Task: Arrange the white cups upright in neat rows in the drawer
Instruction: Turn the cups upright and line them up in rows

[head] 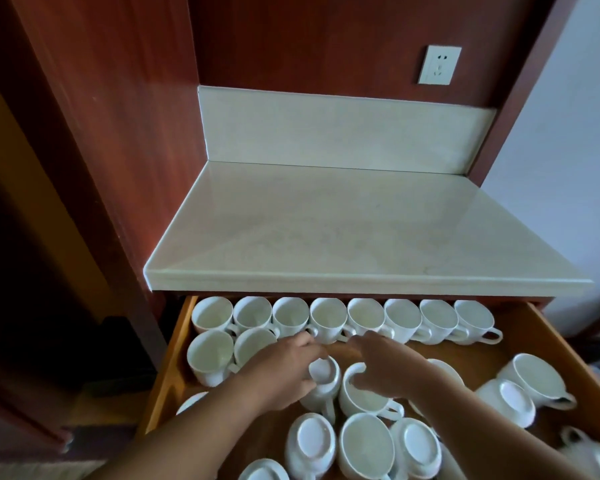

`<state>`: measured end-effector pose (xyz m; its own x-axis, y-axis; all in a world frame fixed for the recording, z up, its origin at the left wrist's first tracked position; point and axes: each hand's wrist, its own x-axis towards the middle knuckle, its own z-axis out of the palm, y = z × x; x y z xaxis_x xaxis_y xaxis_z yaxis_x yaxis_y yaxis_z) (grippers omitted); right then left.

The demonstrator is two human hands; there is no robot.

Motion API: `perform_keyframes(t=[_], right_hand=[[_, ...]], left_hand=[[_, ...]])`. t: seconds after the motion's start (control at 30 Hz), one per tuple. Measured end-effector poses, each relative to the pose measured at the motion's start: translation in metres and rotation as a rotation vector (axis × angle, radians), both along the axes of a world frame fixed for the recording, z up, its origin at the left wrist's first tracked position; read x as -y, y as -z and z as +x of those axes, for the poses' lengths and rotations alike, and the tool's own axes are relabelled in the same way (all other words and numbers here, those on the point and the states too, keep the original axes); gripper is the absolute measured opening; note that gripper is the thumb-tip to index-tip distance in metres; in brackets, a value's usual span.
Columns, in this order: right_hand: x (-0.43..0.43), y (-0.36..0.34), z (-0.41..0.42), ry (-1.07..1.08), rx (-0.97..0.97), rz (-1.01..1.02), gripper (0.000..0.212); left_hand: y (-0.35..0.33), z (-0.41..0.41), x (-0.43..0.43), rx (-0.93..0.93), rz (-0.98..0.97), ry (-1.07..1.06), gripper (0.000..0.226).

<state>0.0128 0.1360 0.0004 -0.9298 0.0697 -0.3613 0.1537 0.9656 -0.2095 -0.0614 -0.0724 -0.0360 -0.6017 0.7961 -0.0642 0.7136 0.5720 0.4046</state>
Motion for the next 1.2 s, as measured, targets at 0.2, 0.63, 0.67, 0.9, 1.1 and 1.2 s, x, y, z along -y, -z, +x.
perform_keyframes(t=[0.2, 0.63, 0.67, 0.9, 1.1, 1.2], right_hand=[[-0.005, -0.004, 0.013, -0.106, -0.033, -0.021, 0.065], [-0.045, -0.005, 0.013, 0.068, -0.121, -0.179, 0.046], [-0.045, -0.005, 0.011, 0.083, -0.112, -0.207, 0.041], [-0.022, -0.015, -0.013, 0.438, -0.048, -0.994, 0.072], [0.002, -0.053, -0.017, 0.543, 0.044, -1.527, 0.063], [0.003, -0.054, -0.017, 0.433, 0.006, -1.445, 0.06]], left_hand=[[0.002, 0.003, -0.031, 0.129, -0.211, -0.031, 0.074], [-0.03, 0.01, -0.04, 0.056, -0.316, -0.172, 0.079], [-0.04, 0.01, -0.036, 0.068, -0.271, -0.214, 0.075], [-0.088, 0.002, -0.001, 0.275, 0.373, -0.552, 0.057], [-0.08, 0.019, -0.001, 0.551, 0.753, -0.516, 0.06], [-0.084, 0.016, 0.006, 0.807, 0.788, -0.417, 0.051]])
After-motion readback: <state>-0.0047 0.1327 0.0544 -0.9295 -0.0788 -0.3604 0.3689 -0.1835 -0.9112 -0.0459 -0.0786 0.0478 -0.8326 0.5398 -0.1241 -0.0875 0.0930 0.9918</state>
